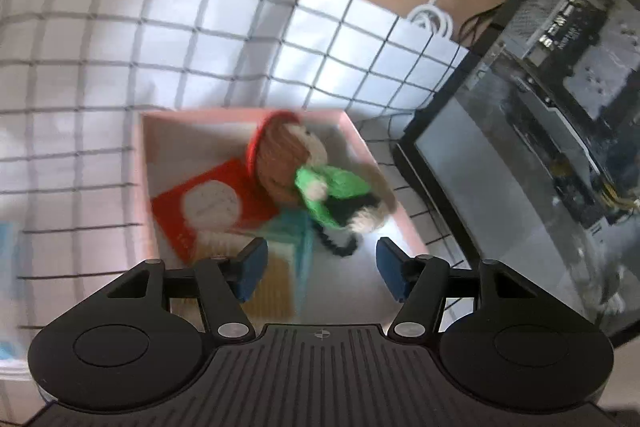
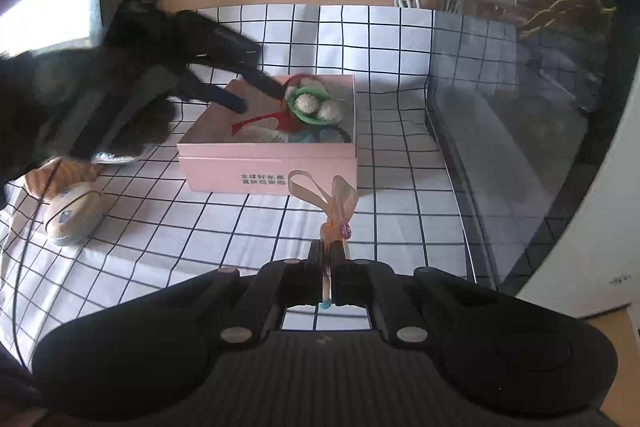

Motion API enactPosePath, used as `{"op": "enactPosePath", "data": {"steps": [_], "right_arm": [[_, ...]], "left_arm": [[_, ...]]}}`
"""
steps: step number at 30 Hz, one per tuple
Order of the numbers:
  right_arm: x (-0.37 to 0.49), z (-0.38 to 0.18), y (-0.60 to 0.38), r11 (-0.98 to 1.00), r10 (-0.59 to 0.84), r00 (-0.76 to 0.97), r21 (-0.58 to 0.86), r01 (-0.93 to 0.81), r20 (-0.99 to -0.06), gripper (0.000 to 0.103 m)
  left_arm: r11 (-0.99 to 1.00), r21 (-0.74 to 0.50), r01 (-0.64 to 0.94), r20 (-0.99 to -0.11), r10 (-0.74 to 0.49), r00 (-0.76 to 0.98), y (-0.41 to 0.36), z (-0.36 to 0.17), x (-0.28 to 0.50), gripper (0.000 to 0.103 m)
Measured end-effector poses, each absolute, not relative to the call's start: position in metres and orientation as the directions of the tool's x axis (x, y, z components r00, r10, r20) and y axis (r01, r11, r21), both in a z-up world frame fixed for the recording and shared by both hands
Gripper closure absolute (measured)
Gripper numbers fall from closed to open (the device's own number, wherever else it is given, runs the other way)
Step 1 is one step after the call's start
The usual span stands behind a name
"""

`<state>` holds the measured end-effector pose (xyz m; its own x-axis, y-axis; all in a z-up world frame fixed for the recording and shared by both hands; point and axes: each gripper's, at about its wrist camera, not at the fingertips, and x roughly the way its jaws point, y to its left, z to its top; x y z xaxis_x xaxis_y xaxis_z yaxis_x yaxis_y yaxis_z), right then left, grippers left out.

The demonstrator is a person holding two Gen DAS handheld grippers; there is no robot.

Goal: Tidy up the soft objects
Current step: 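Carry the crochet doll over the pink box with the left gripper while the right holds the ribbon, then release the crochet doll and pink ribbon into the pink box with both grippers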

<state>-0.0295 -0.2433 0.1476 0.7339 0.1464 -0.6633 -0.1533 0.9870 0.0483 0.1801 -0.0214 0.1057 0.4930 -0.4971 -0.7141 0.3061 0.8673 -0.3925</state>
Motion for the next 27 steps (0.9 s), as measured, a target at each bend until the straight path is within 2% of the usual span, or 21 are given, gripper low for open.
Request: {"op": "enactPosePath", "data": {"steps": [3, 7, 11, 13, 14, 15, 16, 17, 18, 20, 27], "right_arm": [[-0.014, 0.164, -0.242, 0.983, 0.161, 0.760, 0.036, -0.179, -0.629, 0.100], [0.020, 0.208, -0.228, 0.967, 0.197, 0.823, -0.032, -0.252, -0.533, 0.100], [0.078, 0.250, -0.201, 0.950, 0.237, 0.870, -0.081, -0.300, -0.433, 0.099], [0.114, 0.261, -0.185, 0.934, 0.289, 0.856, -0.072, -0.351, -0.429, 0.098], [0.130, 0.261, -0.175, 0.925, 0.319, 0.839, -0.049, -0.378, -0.441, 0.090], [0.142, 0.260, -0.168, 0.925, 0.320, 0.829, -0.040, -0.379, -0.459, 0.073], [0.151, 0.255, -0.161, 0.929, 0.304, 0.822, -0.042, -0.368, -0.481, 0.064], [0.154, 0.251, -0.157, 0.933, 0.291, 0.820, -0.046, -0.358, -0.493, 0.048], [0.152, 0.244, -0.155, 0.937, 0.281, 0.819, -0.040, -0.346, -0.500, 0.040], [0.140, 0.227, -0.154, 0.937, 0.286, 0.803, -0.023, -0.349, -0.523, 0.035], [0.090, 0.161, -0.158, 0.939, 0.253, 0.682, 0.006, -0.343, -0.686, 0.035]], "left_arm": [[0.880, -0.363, 0.306, -0.688, -0.474, 0.549, -0.004, 0.119, 0.150, 0.038], [0.881, -0.346, 0.322, -0.665, -0.472, 0.579, 0.027, 0.130, 0.087, 0.038], [0.908, -0.311, 0.282, -0.703, -0.419, 0.575, 0.057, 0.115, 0.029, 0.038], [0.934, -0.285, 0.215, -0.737, -0.357, 0.573, 0.075, 0.103, 0.009, 0.038], [0.945, -0.277, 0.174, -0.748, -0.326, 0.578, 0.085, 0.097, 0.001, 0.038], [0.951, -0.275, 0.139, -0.754, -0.303, 0.582, 0.094, 0.094, -0.004, 0.038], [0.956, -0.276, 0.100, -0.759, -0.281, 0.587, 0.104, 0.090, -0.009, 0.038], [0.959, -0.277, 0.057, -0.760, -0.255, 0.598, 0.116, 0.088, -0.016, 0.038], [0.960, -0.278, 0.026, -0.755, -0.235, 0.612, 0.125, 0.087, -0.021, 0.038], [0.959, -0.281, -0.034, -0.746, -0.196, 0.637, 0.143, 0.088, -0.029, 0.038], [0.943, -0.286, -0.172, -0.730, -0.098, 0.677, 0.190, 0.090, -0.035, 0.038]]}}
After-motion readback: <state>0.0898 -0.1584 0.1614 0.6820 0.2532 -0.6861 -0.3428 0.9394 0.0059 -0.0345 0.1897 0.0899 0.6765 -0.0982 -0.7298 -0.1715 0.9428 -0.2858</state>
